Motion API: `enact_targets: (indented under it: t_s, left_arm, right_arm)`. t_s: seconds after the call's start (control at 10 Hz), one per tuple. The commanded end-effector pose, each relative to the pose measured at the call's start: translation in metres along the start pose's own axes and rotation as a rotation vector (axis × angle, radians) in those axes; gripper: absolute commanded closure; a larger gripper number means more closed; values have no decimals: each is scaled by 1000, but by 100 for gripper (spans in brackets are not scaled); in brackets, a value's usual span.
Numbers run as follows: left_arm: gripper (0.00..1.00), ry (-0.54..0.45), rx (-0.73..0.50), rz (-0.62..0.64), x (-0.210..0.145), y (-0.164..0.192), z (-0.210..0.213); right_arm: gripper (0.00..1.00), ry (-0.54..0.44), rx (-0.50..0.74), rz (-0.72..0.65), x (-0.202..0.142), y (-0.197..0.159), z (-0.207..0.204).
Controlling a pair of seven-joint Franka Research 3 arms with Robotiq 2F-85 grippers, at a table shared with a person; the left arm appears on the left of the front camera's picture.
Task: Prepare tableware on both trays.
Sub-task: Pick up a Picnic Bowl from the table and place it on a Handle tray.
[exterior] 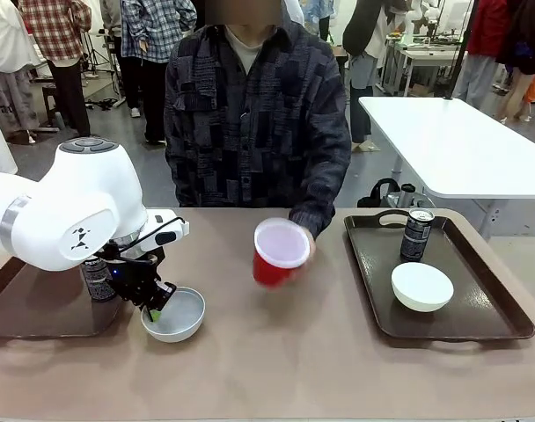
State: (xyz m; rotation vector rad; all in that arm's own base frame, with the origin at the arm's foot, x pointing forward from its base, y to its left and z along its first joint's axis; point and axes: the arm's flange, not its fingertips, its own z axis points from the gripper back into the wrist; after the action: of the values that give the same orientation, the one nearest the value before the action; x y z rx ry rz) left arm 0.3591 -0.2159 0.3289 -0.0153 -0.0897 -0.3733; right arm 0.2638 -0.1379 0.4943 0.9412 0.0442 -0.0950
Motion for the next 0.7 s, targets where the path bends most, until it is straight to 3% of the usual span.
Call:
enact_targets:
  t_s: [0.0, 0.3, 0.6]
  left_arm:
    - [100, -16, 6, 10, -20, 6, 4]
    - [100, 0, -14, 7, -32, 9, 49]
    - [100, -51, -82, -24, -67, 20, 120]
  right_arm:
    - [0, -1, 17, 4, 0, 2, 0]
    - [0, -1, 17, 4, 0, 2, 0]
    - [0, -1, 17, 4, 0, 2, 0]
